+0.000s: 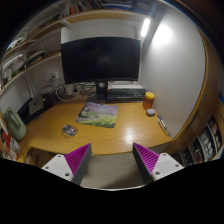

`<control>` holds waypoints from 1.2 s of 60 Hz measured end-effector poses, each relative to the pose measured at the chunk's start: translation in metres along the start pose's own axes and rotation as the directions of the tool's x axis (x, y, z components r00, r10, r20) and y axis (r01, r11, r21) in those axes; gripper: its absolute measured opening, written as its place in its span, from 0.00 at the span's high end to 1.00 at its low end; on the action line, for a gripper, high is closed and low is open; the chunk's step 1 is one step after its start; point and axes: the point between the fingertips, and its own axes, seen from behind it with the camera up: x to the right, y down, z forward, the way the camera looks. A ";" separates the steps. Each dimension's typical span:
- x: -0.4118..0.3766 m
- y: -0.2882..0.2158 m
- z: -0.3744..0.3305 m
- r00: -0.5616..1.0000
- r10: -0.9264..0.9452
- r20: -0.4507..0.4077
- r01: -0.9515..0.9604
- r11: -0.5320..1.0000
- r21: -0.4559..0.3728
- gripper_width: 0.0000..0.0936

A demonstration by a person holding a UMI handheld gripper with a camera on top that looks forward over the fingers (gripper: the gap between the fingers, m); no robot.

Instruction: Arrange mouse

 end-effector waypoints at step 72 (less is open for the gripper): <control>-0.231 0.037 0.172 0.985 -0.128 0.112 0.112 0.984 0.135 0.09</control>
